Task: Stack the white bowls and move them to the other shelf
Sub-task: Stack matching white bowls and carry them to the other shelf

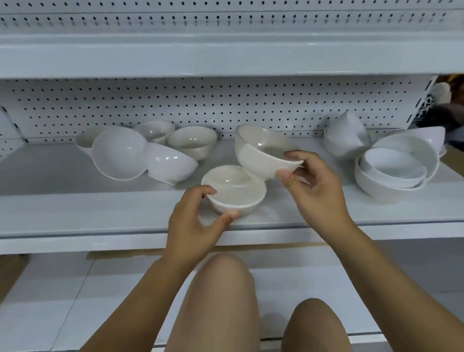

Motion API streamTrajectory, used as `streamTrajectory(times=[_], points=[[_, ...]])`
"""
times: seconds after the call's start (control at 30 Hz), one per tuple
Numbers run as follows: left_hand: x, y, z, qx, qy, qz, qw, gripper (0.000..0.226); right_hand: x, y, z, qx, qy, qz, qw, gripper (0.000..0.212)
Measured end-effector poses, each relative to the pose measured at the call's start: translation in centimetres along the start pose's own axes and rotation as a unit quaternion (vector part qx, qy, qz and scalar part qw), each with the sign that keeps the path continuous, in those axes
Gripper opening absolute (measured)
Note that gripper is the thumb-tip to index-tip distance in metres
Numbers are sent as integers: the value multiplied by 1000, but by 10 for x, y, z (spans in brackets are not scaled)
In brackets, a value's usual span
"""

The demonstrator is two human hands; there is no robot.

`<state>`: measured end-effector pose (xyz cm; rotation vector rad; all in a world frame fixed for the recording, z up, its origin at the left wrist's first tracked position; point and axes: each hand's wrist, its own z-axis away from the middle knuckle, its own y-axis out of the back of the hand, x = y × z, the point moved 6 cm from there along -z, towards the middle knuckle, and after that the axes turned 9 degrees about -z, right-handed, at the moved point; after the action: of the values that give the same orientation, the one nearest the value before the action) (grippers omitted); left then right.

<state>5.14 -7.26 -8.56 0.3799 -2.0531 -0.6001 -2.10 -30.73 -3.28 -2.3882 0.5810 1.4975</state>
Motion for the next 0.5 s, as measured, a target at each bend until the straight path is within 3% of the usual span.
streamTrajectory(times=[0.27,0.33,0.4,0.5], points=[[-7,-11,-9,-64,70,-50,994,118,19,-18,2,-47,-3,33,998,37],[-8,-10,-10,-75,70,-43,994,113,19,-24,2,-58,0,54,997,39],[-9,-5,-9,-66,62,-11,996,93,21,-29,2,-65,6,69,996,40],[-18,9,-1,16,80,3,997,64,27,-35,3,-75,4,86,993,39]])
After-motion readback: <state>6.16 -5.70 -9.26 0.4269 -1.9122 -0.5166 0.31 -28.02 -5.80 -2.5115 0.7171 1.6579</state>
